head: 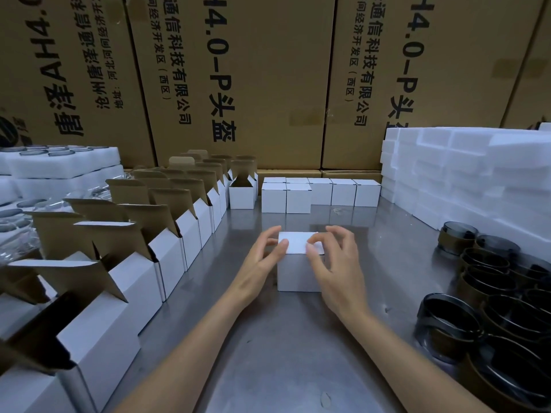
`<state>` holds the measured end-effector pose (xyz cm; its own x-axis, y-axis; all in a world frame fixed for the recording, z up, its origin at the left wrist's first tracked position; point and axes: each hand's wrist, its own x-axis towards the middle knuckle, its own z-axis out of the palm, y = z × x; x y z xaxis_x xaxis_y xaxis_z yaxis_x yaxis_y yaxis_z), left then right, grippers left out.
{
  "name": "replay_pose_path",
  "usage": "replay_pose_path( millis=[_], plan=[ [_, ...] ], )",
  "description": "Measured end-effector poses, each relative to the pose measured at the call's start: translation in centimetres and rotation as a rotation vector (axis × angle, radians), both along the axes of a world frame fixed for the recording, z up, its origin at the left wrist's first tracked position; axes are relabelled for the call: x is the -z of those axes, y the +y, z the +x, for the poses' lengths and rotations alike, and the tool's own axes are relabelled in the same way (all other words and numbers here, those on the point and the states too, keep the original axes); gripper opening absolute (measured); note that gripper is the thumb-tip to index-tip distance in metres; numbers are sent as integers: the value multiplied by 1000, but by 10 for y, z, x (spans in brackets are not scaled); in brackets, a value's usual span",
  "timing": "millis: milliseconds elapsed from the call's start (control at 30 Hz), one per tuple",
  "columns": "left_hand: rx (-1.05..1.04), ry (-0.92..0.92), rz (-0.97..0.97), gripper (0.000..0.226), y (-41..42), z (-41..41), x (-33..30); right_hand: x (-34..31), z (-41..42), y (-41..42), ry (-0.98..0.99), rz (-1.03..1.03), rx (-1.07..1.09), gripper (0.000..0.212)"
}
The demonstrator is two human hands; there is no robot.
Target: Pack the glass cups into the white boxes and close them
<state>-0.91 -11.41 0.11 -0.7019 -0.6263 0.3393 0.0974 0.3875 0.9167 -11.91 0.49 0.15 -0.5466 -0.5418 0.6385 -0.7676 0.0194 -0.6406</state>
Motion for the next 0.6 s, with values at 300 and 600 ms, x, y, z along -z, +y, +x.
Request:
replay_pose_path(
  millis=[300,600],
  plan=[
    [-68,-1,250,71,-28,-17,2,8,11,-20,239,200,235,57],
    [-234,-92,240,53,-102,-69,-1,10,-79,-84,-31,239,541,50]
  ],
)
